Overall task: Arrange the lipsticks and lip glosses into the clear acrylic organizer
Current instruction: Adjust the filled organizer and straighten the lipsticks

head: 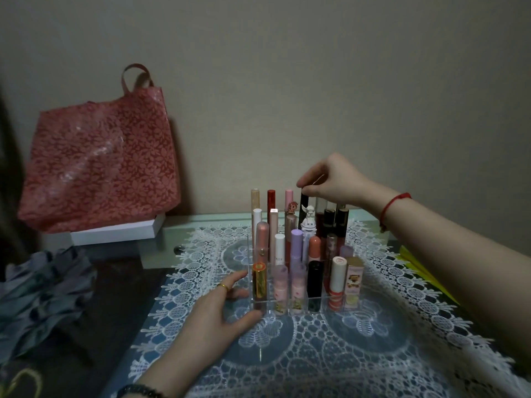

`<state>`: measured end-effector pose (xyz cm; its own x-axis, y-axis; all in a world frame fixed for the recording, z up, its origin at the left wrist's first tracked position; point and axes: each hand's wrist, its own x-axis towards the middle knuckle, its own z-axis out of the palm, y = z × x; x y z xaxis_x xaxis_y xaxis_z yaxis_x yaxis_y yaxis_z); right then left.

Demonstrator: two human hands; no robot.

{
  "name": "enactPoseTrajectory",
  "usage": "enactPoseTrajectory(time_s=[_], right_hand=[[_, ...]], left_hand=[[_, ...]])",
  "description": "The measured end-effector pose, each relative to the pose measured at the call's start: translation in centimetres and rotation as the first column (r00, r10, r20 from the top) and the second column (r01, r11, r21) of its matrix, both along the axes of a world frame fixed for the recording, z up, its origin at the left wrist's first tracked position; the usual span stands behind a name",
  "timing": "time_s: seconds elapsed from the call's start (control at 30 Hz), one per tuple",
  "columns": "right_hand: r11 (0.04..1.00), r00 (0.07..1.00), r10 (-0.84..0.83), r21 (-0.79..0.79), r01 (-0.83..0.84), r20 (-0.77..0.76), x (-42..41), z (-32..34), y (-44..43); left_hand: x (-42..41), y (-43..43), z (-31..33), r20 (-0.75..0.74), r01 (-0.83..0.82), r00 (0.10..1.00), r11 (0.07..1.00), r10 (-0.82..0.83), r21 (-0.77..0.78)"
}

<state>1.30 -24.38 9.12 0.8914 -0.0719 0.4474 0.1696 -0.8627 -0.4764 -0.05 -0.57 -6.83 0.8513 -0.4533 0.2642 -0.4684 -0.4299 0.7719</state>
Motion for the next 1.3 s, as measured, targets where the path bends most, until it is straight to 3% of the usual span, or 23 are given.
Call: enactPoseTrajectory(time_s=[0.63, 0.87, 0.97, 1.17, 1.3], right_hand=[[0.999, 0.999, 0.027, -0.035, -0.028, -0.034, -0.1, 0.2, -0.1], [1.000, 0.996, 0.002, -0.012, -0.001, 0.090, -1.3, 1.2, -0.2], [0.997, 0.993, 0.046, -0.067, -0.039, 0.111, -2.6, 1.6, -0.2], [0.956, 0.999, 0.045, -0.292, -0.043, 0.002, -3.5, 0.2, 0.5], [0.944, 0.999, 0.037, -0.327, -0.038, -0.010, -3.4, -0.5, 0.4]], left_hand=[[-0.1, 0.0, 0.2, -0.012, -0.001, 1.000, 1.000, 0.001, -0.011], [0.1, 0.1, 0.0, 0.001, 0.002, 1.000, 1.000, -0.002, 0.002], [0.3, 0.0, -0.2, 0.001, -0.003, 1.000, 1.000, 0.003, -0.006], [0.4, 0.0, -0.3, 0.009, -0.003, 1.000, 1.000, 0.003, 0.010], [0.2, 0.0, -0.2, 0.025, -0.003, 1.000, 1.000, 0.002, 0.014]])
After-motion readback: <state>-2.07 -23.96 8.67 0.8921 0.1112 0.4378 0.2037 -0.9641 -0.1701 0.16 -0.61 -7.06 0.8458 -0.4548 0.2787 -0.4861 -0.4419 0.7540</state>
